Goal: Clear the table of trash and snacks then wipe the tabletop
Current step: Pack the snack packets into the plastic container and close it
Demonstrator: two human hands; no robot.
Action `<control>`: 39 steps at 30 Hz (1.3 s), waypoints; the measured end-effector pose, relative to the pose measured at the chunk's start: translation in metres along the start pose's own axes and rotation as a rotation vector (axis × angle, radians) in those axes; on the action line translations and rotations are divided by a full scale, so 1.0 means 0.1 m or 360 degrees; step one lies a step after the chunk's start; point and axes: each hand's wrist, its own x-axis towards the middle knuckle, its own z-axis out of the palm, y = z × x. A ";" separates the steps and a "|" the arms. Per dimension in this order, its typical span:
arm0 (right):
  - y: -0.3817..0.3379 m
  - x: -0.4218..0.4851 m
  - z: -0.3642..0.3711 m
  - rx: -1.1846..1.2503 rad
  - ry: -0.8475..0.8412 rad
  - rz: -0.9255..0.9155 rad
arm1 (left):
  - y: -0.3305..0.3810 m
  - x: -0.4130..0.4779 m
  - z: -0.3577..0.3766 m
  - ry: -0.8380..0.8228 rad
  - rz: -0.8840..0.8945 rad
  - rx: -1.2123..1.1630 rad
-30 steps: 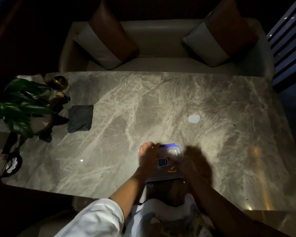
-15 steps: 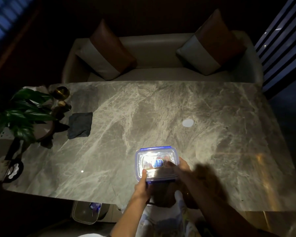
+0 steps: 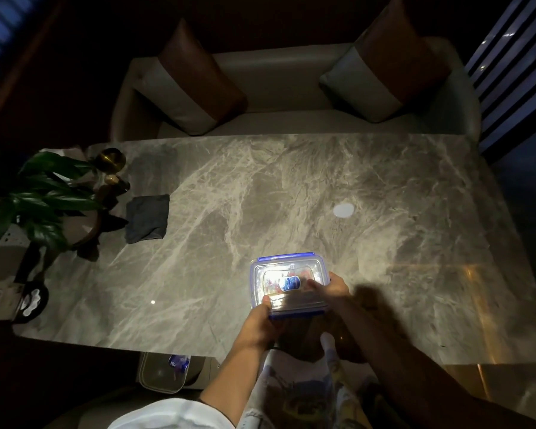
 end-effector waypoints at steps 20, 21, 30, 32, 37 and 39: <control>0.16 0.07 -0.09 0.0303 -0.0060 0.0089 | 0.02 0.58 0.07 -0.0120 0.0801 0.0635; 0.20 0.15 -0.01 0.0264 -0.0096 0.0096 | 0.01 0.47 0.10 -0.0165 0.0853 0.0600; 0.12 -0.44 -0.02 0.0415 -0.0527 0.0196 | 0.53 0.68 -0.19 0.0041 0.1089 0.1286; 0.10 -0.59 -0.14 0.0407 -0.0602 0.0129 | 0.68 0.59 -0.20 0.0290 0.1055 0.1365; 0.07 -0.24 -0.42 0.0436 -0.0375 -0.0081 | 0.35 0.50 -0.28 0.0489 0.0633 0.0856; 0.03 -0.08 -0.32 0.0344 -0.0363 -0.0173 | 0.09 0.51 -0.33 0.0300 0.0592 0.0556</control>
